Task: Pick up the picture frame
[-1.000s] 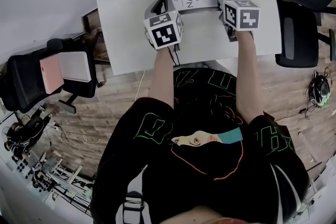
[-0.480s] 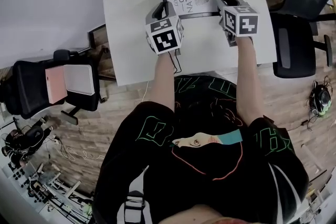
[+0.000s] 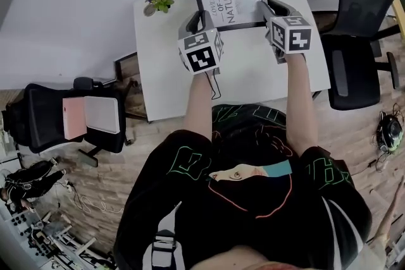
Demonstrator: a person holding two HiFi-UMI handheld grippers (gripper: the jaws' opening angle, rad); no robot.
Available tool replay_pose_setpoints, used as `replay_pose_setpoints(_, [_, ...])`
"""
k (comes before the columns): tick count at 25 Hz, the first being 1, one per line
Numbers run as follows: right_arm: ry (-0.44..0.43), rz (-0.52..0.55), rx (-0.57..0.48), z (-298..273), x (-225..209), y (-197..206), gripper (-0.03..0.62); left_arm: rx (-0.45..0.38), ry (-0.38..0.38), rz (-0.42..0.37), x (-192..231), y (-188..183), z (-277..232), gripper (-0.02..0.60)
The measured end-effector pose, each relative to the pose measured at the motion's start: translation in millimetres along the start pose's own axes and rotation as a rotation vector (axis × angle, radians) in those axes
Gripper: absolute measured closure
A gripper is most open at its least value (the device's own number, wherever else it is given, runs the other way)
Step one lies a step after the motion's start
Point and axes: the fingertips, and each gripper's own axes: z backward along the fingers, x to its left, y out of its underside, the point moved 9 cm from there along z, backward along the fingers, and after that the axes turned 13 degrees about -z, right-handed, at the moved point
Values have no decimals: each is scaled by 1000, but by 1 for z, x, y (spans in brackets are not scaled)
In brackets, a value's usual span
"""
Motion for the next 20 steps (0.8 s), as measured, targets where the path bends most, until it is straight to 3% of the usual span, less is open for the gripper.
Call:
replay_pose_setpoints(12, [-19, 9, -247, 44, 22, -39, 514, -188, -28, -82, 1, -55, 38, 509])
replay_pose_setpoints(20, [-15, 24, -285, 54, 32, -41, 514, -230, -29, -85, 4, -60, 50, 509])
